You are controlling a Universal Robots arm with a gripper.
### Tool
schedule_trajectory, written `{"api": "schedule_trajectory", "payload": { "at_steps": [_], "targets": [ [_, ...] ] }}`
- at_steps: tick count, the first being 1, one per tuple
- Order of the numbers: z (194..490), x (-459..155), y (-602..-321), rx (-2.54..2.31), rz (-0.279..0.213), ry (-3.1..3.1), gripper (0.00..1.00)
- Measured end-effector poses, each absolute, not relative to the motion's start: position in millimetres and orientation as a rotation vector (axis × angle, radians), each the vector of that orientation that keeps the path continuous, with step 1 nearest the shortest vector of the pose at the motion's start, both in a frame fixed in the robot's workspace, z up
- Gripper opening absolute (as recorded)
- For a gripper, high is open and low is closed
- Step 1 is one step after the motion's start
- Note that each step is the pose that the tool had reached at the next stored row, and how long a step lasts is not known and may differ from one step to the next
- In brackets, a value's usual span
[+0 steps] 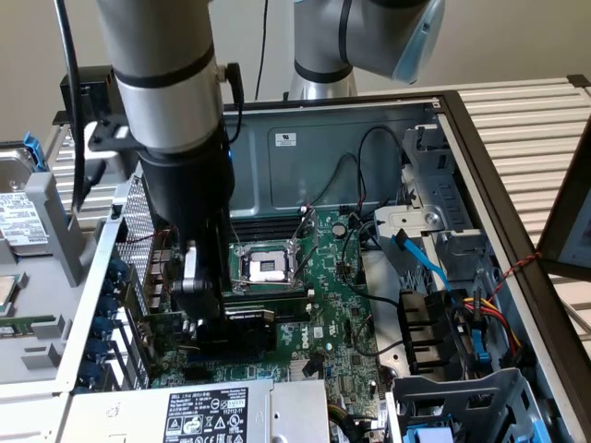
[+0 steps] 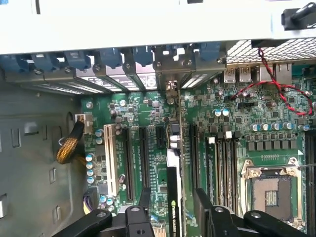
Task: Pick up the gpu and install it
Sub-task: 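Insert the gpu into the slot, then press down on the gpu until it lock into place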
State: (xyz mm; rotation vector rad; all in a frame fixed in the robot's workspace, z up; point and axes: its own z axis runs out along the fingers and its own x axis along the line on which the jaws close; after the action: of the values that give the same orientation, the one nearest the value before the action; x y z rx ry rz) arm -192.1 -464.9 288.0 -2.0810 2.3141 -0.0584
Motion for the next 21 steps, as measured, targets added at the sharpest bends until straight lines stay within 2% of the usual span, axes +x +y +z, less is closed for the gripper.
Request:
{"api": "schedule_trajectory", "payload": {
  "at_steps": [4,5,6,9,10,12,21],
  "targets": [
    [298.4,-195.3,-465.0,-2.082,-0.060,2.315,0.45],
    [298.5,-195.9,-464.9,-2.082,-0.060,2.315,0.38],
    [298.5,-195.9,-464.9,-2.082,-0.060,2.315,0.38],
    [298.5,-196.2,-465.0,-2.082,-0.060,2.315,0.20],
    [298.5,-196.2,-465.0,-2.082,-0.060,2.315,0.20],
    [298.5,-196.3,-465.0,-2.082,-0.060,2.315,0.11],
    [298.5,-196.3,-465.0,-2.082,-0.060,2.315,0.11]
  ]
}}
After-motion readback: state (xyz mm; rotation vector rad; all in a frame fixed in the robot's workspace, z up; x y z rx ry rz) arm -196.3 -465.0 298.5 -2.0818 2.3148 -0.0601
